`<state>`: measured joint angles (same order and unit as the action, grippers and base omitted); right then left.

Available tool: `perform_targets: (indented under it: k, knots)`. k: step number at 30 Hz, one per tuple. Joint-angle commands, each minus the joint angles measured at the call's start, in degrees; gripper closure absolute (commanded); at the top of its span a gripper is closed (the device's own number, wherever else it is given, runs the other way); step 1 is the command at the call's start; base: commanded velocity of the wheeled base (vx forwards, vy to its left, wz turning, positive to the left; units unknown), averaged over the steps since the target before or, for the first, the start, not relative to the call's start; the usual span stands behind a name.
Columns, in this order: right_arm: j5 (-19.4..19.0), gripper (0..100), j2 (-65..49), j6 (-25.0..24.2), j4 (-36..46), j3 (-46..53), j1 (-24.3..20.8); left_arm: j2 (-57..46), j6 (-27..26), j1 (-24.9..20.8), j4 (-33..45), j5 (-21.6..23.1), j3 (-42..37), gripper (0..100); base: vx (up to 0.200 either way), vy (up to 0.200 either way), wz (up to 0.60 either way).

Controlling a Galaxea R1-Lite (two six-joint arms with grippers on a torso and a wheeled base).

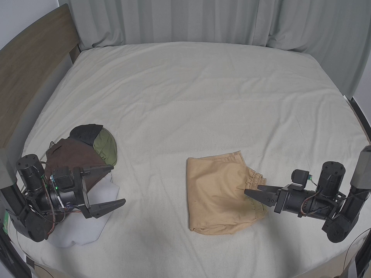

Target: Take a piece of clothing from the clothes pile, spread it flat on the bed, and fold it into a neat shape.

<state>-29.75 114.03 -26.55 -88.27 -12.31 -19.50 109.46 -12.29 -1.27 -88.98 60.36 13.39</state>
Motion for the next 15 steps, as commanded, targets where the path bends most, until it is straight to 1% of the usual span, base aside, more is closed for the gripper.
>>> perform_targets:
  k: [1,7,10,15]
  knots:
    - [0.39,0,4.01,0.89,-0.06,0.45,0.08,0.93,-1.33,1.88,0.03,0.73,-0.2,0,0.0,0.0,0.0]
    - [1.09,0,8.23,3.88,-0.06,0.45,0.08,1.11,-1.25,1.62,0.03,0.55,-0.11,0,0.0,0.0,0.0]
    - [1.97,0,9.89,4.05,-0.06,0.45,-0.18,1.19,-1.16,1.36,0.03,0.38,-0.11,0,0.0,0.0,0.0]
    - [2.41,0,11.83,4.14,-0.06,0.1,0.08,1.19,-1.16,1.18,0.03,0.29,-0.29,0,0.0,0.0,0.0]
